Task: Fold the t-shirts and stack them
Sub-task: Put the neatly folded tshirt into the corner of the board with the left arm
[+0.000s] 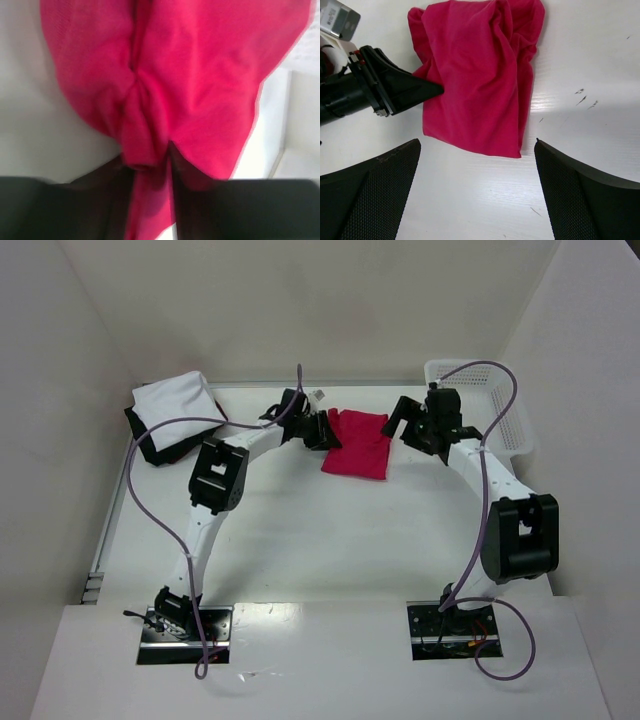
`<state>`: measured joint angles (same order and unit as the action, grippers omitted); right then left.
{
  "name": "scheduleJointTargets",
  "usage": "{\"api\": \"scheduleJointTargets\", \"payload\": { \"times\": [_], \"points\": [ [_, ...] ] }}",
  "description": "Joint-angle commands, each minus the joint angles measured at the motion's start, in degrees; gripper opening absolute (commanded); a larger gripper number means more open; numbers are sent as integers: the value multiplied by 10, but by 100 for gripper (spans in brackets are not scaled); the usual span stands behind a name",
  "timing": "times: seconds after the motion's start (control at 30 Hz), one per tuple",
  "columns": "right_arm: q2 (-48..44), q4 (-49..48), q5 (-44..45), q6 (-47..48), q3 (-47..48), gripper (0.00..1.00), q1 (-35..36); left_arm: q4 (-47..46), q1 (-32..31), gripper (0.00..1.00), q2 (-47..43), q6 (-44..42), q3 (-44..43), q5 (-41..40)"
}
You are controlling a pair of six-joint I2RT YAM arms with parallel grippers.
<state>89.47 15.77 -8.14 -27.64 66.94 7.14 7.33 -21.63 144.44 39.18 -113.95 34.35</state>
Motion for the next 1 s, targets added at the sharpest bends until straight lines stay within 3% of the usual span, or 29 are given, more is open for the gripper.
{"api": "scheduleJointTargets", "payload": {
  "times": [0.0,0.1,0.13,0.17,0.23,0.4,0.67,0.8,0.87,0.9,0.97],
  "points": [
    [-31,-3,7,-2,-4,100,-9,27,-27,35,18,-10,29,-53],
    [-37,-3,7,-2,-4,100,-9,27,-27,21,18,-10,35,-53],
    [-37,-3,7,-2,-4,100,-9,27,-27,7,13,-10,30,-53],
    [-37,-3,7,-2,-4,100,-9,27,-27,1,13,-10,29,-53],
    [-37,2,7,4,-4,100,-9,21,-27,0,-9,-10,29,-60],
    [-42,2,-4,10,-4,100,-9,118,-11,0,-21,-74,-93,-125],
    [-60,-9,-4,10,-16,100,-9,228,102,0,5,-106,-278,-136],
    [-60,-14,-9,10,-16,100,-9,320,156,0,85,-112,-463,-136],
    [-60,-21,-14,5,-22,100,-9,384,174,0,127,-112,-625,-131],
    [-60,-27,-14,5,-22,100,-9,379,185,0,136,-105,-651,-119],
    [-60,-27,-14,0,-27,100,-9,379,214,0,126,-100,-619,-104]
  ]
}}
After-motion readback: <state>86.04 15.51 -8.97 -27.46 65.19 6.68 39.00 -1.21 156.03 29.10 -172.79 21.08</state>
